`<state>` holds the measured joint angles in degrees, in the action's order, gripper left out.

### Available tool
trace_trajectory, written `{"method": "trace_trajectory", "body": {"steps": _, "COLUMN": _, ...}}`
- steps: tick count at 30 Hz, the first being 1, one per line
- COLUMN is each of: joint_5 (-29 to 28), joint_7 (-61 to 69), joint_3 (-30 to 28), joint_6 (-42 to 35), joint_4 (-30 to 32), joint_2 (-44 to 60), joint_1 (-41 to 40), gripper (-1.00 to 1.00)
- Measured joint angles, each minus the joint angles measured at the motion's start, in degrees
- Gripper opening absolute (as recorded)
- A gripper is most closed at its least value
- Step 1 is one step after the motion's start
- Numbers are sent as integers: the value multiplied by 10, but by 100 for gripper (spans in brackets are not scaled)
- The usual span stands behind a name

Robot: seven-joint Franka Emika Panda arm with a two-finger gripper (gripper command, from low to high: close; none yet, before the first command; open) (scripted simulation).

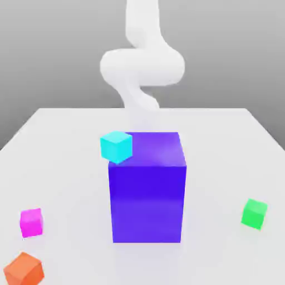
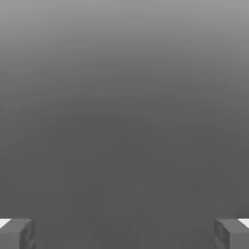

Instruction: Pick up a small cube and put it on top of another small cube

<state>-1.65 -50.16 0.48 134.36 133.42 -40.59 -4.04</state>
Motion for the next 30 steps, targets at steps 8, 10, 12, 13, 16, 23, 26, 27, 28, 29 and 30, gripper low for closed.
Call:
{"method": "trace_trajectory", "body": {"steps": 8, "joint_5": -53, "joint_7": -140, "joint_3": -8, "joint_6": 81, "joint_4": 52, "joint_2": 171, "joint_1": -116, "gripper": 0}}
{"method": "trace_trajectory", "body": {"steps": 10, "joint_5": -62, "joint_7": -172, "joint_3": -16, "joint_6": 101, "joint_4": 65, "joint_2": 213, "joint_1": -139, "gripper": 0}}
{"method": "trace_trajectory", "body": {"steps": 12, "joint_5": -68, "joint_7": -202, "joint_3": -27, "joint_6": 121, "joint_4": 78, "joint_2": 254, "joint_1": -161, "gripper": 0}}
{"method": "trace_trajectory", "body": {"steps": 13, "joint_5": -70, "joint_7": -215, "joint_3": -33, "joint_6": 131, "joint_4": 85, "joint_2": 275, "joint_1": -171, "gripper": 0}}
{"method": "trace_trajectory", "body": {"steps": 16, "joint_5": -66, "joint_7": -250, "joint_3": -55, "joint_6": 162, "joint_4": 104, "joint_2": 337, "joint_1": -195, "gripper": 0}}
{"method": "trace_trajectory", "body": {"steps": 23, "joint_5": 21, "joint_7": -275, "joint_3": -78, "joint_6": 236, "joint_4": 151, "joint_2": 479, "joint_1": -269, "gripper": 0}}
{"method": "trace_trajectory", "body": {"steps": 26, "joint_5": 62, "joint_7": -261, "joint_3": -63, "joint_6": 278, "joint_4": 151, "joint_2": 541, "joint_1": -289, "gripper": 0}}
{"method": "trace_trajectory", "body": {"steps": 27, "joint_5": 71, "joint_7": -256, "joint_3": -58, "joint_6": 294, "joint_4": 148, "joint_2": 562, "joint_1": -294, "gripper": 0}}
{"method": "trace_trajectory", "body": {"steps": 28, "joint_5": 77, "joint_7": -251, "joint_3": -52, "joint_6": 311, "joint_4": 144, "joint_2": 582, "joint_1": -299, "gripper": 0}}
{"method": "trace_trajectory", "body": {"steps": 29, "joint_5": 81, "joint_7": -248, "joint_3": -46, "joint_6": 328, "joint_4": 140, "joint_2": 603, "joint_1": -304, "gripper": 0}}
{"method": "trace_trajectory", "body": {"steps": 30, "joint_5": 83, "joint_7": -246, "joint_3": -42, "joint_6": 340, "joint_4": 137, "joint_2": 619, "joint_1": -308, "gripper": -100}}
